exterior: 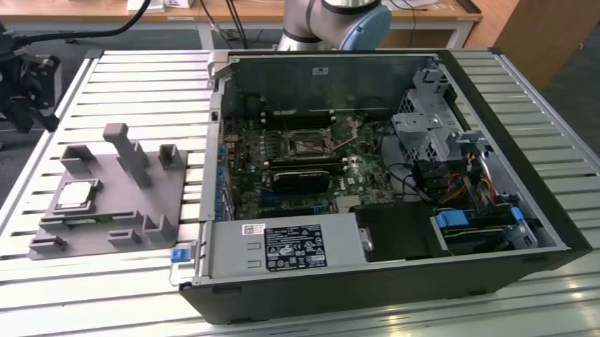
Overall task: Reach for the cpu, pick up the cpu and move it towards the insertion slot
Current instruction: 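Reach for the cpu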
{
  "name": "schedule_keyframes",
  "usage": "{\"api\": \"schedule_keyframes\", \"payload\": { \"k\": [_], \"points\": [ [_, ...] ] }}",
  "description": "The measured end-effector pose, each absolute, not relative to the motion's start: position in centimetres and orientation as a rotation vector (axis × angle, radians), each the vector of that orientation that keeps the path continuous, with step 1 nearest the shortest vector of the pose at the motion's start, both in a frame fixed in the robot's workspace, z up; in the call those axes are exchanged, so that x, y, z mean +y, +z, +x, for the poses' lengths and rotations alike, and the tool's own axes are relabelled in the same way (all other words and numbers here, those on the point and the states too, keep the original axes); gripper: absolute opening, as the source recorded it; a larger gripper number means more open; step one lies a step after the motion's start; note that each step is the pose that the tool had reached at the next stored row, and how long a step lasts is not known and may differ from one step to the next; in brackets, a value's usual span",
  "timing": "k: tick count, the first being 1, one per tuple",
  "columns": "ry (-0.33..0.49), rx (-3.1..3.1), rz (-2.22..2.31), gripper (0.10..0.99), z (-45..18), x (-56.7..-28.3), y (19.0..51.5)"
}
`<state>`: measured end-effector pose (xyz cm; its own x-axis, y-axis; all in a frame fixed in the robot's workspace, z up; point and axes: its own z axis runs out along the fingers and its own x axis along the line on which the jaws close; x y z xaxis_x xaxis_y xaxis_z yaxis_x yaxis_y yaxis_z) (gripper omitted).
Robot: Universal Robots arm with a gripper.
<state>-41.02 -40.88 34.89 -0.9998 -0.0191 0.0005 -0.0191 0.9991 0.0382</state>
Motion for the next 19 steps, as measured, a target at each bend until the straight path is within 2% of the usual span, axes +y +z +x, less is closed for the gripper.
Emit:
{"api": "schedule_keyframes", "payload": {
  "k": [1, 2, 3, 6, 19],
  "points": [
    [-0.06, -3.14, 0.03, 0.353, -41.0, -40.9, 34.8],
    [-0.06, -3.14, 0.03, 0.412, -41.1, -40.9, 34.6],
    [-0.06, -3.14, 0.03, 0.412, -41.2, -40.9, 34.5],
    [-0.06, -3.14, 0.03, 0.592, -41.5, -40.9, 34.3],
    [-0.06, -3.14, 0.03, 0.592, -42.5, -40.9, 33.1]
  ]
}}
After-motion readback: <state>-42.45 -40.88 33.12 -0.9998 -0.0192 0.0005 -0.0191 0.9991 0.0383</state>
